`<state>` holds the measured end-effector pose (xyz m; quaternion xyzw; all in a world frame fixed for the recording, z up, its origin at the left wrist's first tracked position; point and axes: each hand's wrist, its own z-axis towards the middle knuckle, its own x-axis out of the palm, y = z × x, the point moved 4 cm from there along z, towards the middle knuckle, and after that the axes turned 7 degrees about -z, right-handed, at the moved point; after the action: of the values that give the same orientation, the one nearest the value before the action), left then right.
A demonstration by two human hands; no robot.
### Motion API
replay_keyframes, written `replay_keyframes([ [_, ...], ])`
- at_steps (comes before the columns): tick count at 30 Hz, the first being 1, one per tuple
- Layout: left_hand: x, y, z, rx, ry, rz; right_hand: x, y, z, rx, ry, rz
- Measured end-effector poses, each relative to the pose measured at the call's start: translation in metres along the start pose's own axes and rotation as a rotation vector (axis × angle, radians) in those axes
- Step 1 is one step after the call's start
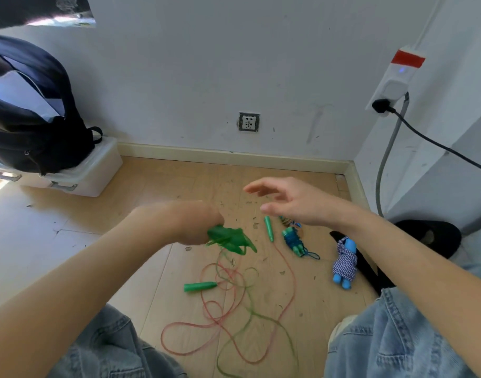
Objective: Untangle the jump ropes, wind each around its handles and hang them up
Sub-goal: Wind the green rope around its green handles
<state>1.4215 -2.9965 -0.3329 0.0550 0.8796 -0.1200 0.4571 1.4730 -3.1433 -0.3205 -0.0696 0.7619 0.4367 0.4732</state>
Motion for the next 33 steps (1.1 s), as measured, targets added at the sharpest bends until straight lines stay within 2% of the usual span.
replay_keyframes([
  [3,-0.003,-0.01,0.001,0.033,-0.03,0.046,0.028,0.007,0.002,-0.009,0.257,0.074],
  [5,-0.008,-0.01,0.0,0.059,-0.051,-0.014,0.035,0.003,0.003,0.045,0.312,0.103],
  [8,-0.012,0.003,0.001,-0.029,-0.092,-0.148,0.028,-0.008,0.003,0.125,0.219,-0.068],
  [10,-0.016,0.018,0.001,-0.184,-0.16,-0.206,0.014,-0.013,0.004,0.131,0.026,-0.275],
  [11,-0.019,0.025,0.001,-0.241,-0.202,-0.274,0.007,-0.015,0.004,0.126,-0.052,-0.34],
  [12,-0.022,0.032,0.0,-0.263,-0.252,-0.376,0.003,-0.017,0.004,0.129,-0.061,-0.353],
  [14,-0.03,0.038,0.0,-0.206,-0.359,-0.658,0.004,-0.021,0.001,0.138,0.09,-0.353],
  [16,-0.035,0.038,-0.005,-0.076,-0.383,-0.955,0.008,-0.028,0.0,0.183,0.182,-0.435],
  [17,-0.036,0.036,-0.008,0.005,-0.339,-1.06,0.007,-0.029,0.001,0.189,0.13,-0.385],
  [19,-0.037,0.027,-0.013,0.159,-0.203,-1.176,0.0,-0.018,0.004,0.115,-0.022,-0.059],
  [21,-0.038,0.019,-0.016,0.27,-0.099,-1.231,-0.001,-0.004,0.006,0.008,0.004,0.352],
  [23,-0.039,0.013,-0.019,0.356,-0.053,-1.268,0.004,0.007,0.006,-0.079,0.098,0.573],
  [26,-0.041,0.01,-0.021,0.415,-0.043,-1.296,0.008,0.014,0.004,-0.142,0.101,0.589],
  [28,-0.043,0.014,-0.021,0.396,-0.065,-1.334,0.007,0.011,0.003,-0.089,0.08,0.637],
  [30,-0.043,0.019,-0.02,0.359,-0.104,-1.356,0.0,0.003,0.003,0.001,-0.006,0.606],
  [33,-0.043,0.021,-0.017,0.348,-0.172,-1.397,-0.015,-0.006,0.002,0.059,-0.178,0.399],
])
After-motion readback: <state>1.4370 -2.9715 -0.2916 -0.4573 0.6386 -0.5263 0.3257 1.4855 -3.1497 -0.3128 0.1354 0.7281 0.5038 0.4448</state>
